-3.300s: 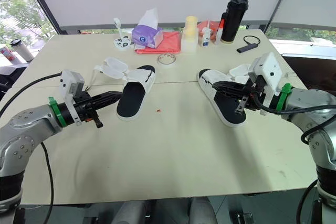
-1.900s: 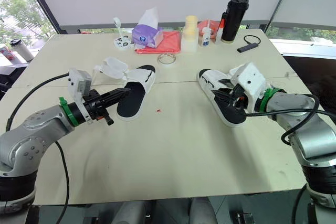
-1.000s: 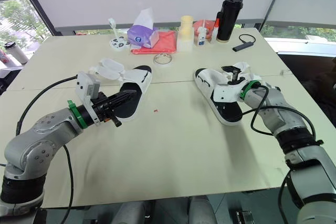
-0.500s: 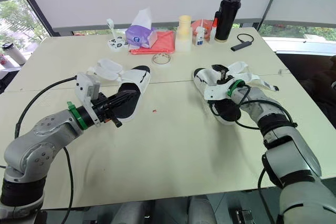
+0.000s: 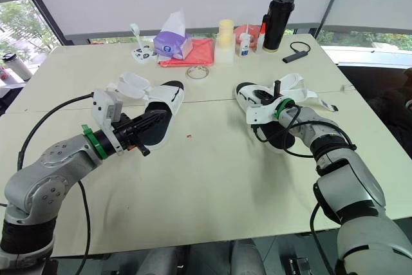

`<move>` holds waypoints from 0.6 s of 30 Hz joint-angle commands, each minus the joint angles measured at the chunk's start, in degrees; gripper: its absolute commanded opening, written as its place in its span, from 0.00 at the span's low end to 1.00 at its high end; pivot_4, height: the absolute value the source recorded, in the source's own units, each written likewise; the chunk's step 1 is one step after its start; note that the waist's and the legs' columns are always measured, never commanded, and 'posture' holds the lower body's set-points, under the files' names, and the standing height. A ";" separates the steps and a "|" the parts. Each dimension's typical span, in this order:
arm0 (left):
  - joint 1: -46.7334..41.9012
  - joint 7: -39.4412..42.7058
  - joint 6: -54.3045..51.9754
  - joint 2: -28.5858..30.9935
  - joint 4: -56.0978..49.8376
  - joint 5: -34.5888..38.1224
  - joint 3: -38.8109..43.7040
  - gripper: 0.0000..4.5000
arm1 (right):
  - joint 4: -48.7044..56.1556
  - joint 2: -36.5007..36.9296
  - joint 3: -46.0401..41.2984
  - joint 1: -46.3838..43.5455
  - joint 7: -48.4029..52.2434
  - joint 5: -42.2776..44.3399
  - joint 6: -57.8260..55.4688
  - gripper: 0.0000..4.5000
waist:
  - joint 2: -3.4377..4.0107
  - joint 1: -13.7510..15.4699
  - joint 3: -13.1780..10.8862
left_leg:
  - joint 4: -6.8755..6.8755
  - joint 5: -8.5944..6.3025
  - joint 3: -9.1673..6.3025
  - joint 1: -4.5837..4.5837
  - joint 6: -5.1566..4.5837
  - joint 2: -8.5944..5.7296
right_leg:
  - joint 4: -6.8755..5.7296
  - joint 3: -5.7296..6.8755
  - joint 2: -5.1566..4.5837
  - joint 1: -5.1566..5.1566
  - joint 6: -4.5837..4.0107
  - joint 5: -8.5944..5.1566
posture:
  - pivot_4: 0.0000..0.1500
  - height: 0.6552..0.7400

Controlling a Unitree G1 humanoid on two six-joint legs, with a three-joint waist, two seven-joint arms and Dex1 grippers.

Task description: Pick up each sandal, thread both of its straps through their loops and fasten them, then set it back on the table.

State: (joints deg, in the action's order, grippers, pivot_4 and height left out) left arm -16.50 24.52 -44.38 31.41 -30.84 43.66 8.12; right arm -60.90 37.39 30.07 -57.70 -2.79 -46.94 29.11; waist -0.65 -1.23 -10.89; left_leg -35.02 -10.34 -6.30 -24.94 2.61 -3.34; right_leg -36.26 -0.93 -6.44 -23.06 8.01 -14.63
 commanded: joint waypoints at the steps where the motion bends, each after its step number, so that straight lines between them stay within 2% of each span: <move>1: -0.35 -0.14 1.02 -0.10 -2.09 0.27 0.99 0.00 | 5.57 3.38 -1.02 0.30 -2.79 0.18 3.78 0.01 | 0.01 0.12 0.00 | 0.00 0.00 0.00 0.00 0.00 0.00 | 0.00 0.00 0.00 0.00 0.00 0.00 | 1.00 1.00; 9: -1.25 1.59 0.81 1.02 -0.18 1.30 2.27 0.00 | 27.32 11.67 -4.32 8.74 2.59 5.86 19.90 0.01 | 0.06 -0.08 -0.04 | 0.08 0.00 0.04 0.03 0.00 0.02 | 0.00 -0.04 0.01 -0.04 0.02 0.01 | 1.00 1.00; 13: -3.47 4.48 1.99 2.18 3.35 -0.19 1.23 0.00 | 43.52 17.13 -3.25 12.52 6.96 7.27 36.25 0.01 | 0.14 0.05 -0.08 | 0.09 0.00 0.04 0.05 0.00 0.01 | -0.07 -0.06 0.01 -0.05 0.03 0.00 | 1.00 1.00; 18: -5.47 5.95 3.94 1.17 5.83 -1.93 -0.38 0.00 | 46.31 16.18 -2.18 13.37 9.42 3.62 47.14 0.01 | 0.11 0.09 -0.09 | 0.05 0.00 0.05 0.27 0.00 0.02 | -0.05 -0.07 0.01 0.21 -0.02 -0.03 | 1.00 1.00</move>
State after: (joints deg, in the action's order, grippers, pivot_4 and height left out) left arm -20.97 29.95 -41.98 32.81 -24.75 42.29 7.59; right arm -15.68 53.60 29.06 -43.52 6.53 -42.91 73.68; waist -0.55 -1.13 -10.98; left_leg -34.96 -10.34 -6.25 -24.49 2.60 -3.32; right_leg -36.28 -1.01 -6.43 -22.66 7.83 -14.75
